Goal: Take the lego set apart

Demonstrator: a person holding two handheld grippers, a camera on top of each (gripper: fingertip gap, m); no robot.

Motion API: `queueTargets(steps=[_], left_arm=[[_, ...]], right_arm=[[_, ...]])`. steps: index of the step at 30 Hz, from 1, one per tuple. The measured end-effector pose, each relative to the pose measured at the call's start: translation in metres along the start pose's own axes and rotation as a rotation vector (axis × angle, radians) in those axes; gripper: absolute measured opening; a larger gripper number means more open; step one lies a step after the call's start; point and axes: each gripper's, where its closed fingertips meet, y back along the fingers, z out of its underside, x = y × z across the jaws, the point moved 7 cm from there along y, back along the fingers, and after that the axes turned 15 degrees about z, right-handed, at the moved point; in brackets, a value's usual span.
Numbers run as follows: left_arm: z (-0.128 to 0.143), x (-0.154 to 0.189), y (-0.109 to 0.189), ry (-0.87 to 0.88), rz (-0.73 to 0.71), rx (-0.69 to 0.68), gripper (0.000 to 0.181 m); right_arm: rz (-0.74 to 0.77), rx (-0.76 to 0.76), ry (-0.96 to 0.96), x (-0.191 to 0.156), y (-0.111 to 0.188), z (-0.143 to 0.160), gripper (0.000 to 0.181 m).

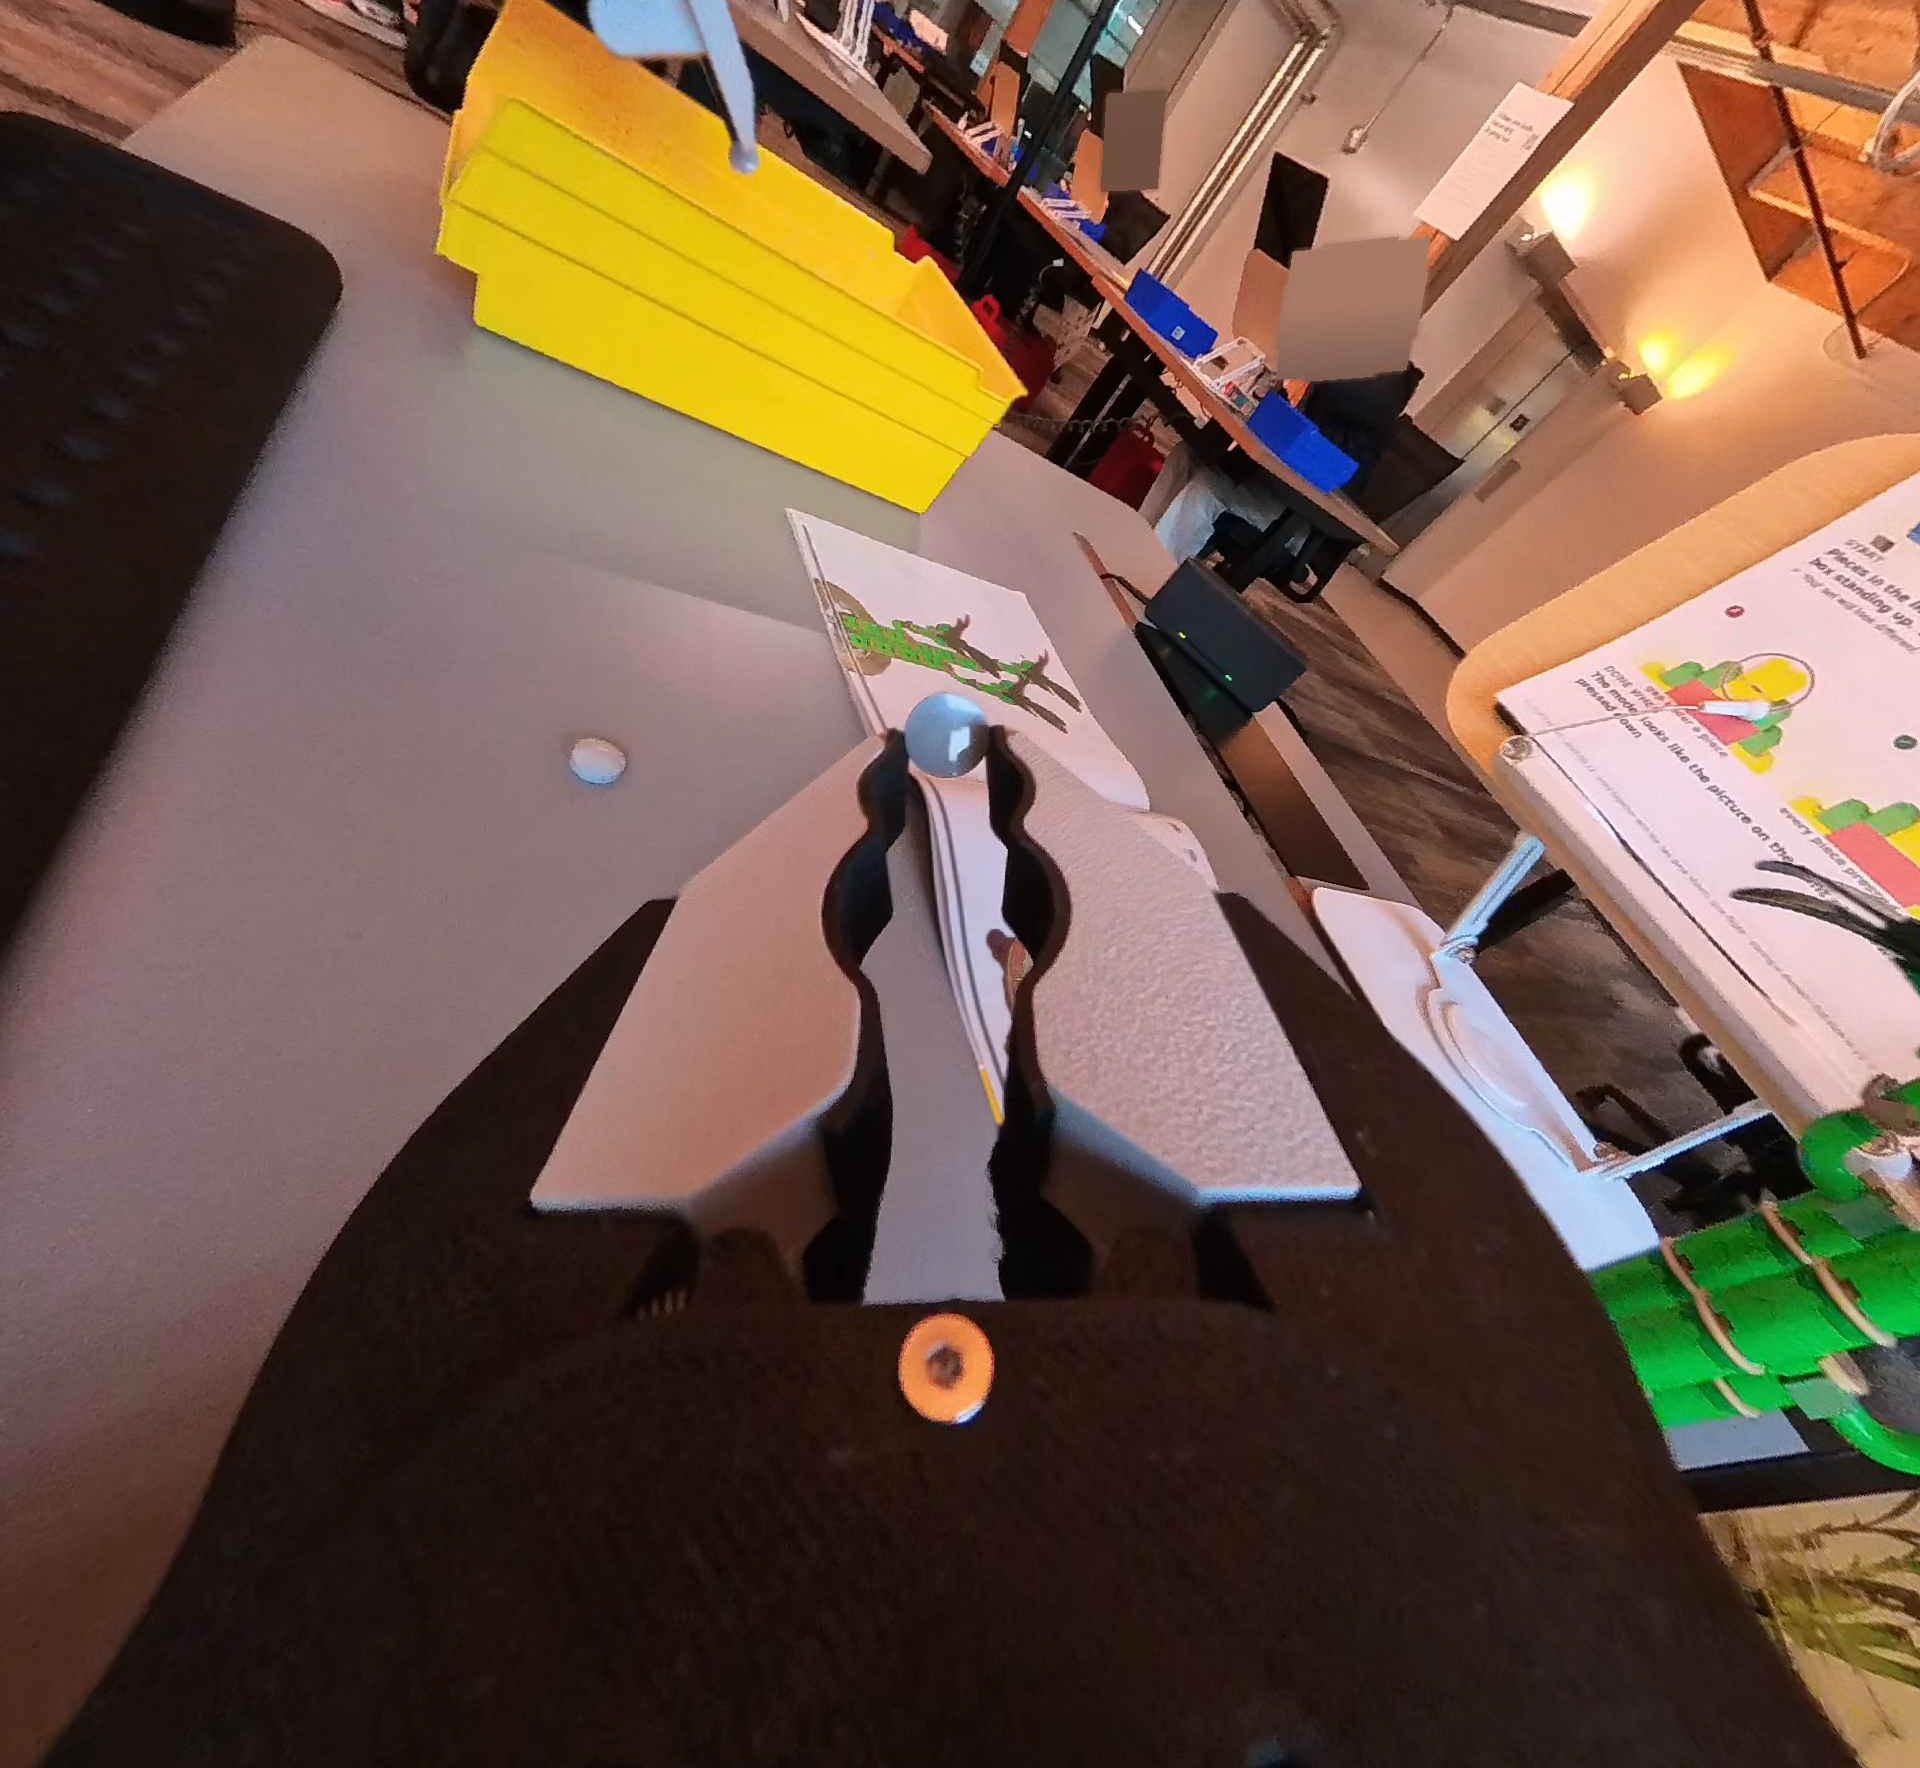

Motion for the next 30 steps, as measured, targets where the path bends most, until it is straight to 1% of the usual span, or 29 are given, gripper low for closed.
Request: queueTargets(steps=[2,4,6,8,9,10,12,14,15,17,20,22,25,27,29,30], left_arm=[[0.003,-0.006,-0.006,-0.040,-0.062,-0.059,0.045],[0.001,-0.003,-0.007,-0.076,-0.082,-0.059,0.056],[-0.003,0.003,-0.006,-0.109,-0.077,-0.035,0.062],[-0.007,0.012,-0.002,-0.134,-0.079,0.009,0.061],[-0.008,0.026,-0.002,-0.152,-0.025,0.048,0.057],[-0.009,0.050,-0.006,-0.174,0.087,0.097,0.053],[-0.003,0.113,-0.020,-0.181,0.417,0.177,0.050],[0.008,0.176,-0.042,-0.134,0.741,0.193,0.049],[0.015,0.204,-0.055,-0.122,0.866,0.172,0.050],[0.026,0.252,-0.084,-0.131,1.047,0.142,0.052],[0.034,0.306,-0.120,-0.090,1.287,0.085,0.060],[0.035,0.328,-0.136,-0.006,1.434,0.024,0.061],[0.037,0.346,-0.147,0.078,1.592,-0.036,0.052],[0.039,0.350,-0.149,0.094,1.646,-0.034,0.035],[0.041,0.352,-0.152,0.100,1.661,-0.039,0.033],[0.041,0.352,-0.153,0.105,1.667,-0.038,0.030]], right_arm=[[-0.001,-0.006,0.004,-0.002,-0.001,0.001,0.014],[-0.001,-0.013,0.007,-0.002,-0.001,0.002,0.014],[-0.001,-0.017,0.009,-0.002,-0.001,0.003,0.014],[0.001,-0.008,0.007,-0.002,-0.002,0.002,0.014],[0.006,0.001,0.009,-0.002,-0.001,0.001,0.014],[0.016,0.020,0.020,-0.002,-0.001,-0.002,0.014],[0.052,0.088,0.078,-0.003,0.003,-0.011,0.014],[0.074,0.149,0.129,-0.006,0.007,-0.019,0.014],[0.068,0.180,0.131,-0.009,0.009,-0.024,0.014],[0.053,0.237,0.103,-0.011,0.012,-0.031,0.014],[0.051,0.304,0.077,-0.011,0.018,-0.040,0.014],[0.054,0.331,0.070,-0.011,0.021,-0.044,0.013],[0.041,0.345,0.073,-0.013,0.022,-0.046,0.014],[0.031,0.356,0.077,-0.016,0.022,-0.047,0.014],[0.024,0.364,0.085,-0.018,0.022,-0.049,0.013],[0.024,0.364,0.091,-0.019,0.022,-0.049,0.014]])
